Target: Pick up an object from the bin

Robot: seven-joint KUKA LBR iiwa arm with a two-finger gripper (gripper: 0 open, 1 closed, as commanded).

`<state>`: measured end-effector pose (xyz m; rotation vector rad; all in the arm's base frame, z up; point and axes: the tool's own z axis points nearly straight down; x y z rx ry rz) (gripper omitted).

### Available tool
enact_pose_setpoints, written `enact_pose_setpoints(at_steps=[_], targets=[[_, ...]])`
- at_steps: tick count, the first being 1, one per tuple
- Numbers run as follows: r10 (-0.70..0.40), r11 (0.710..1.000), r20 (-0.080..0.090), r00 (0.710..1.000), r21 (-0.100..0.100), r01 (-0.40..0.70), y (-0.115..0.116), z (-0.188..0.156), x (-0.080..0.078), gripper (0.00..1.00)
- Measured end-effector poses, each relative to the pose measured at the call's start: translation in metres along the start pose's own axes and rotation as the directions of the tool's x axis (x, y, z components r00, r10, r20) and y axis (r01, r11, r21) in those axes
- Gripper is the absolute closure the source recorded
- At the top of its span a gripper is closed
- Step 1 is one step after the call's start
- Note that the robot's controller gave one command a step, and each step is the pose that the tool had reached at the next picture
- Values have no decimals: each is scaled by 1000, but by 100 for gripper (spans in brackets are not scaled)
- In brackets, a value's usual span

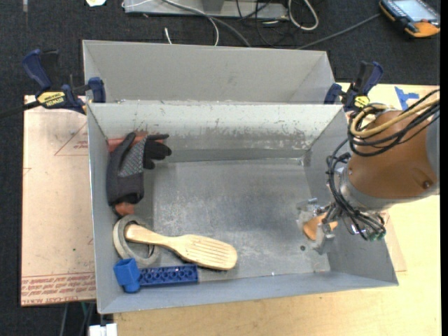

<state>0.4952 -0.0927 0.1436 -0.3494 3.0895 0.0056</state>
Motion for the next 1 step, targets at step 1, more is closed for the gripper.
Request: enact_pose_setpoints(at_steps=[1], targets=[[19,1000,13,1000,5,-19,-8,-67,-25,100]])
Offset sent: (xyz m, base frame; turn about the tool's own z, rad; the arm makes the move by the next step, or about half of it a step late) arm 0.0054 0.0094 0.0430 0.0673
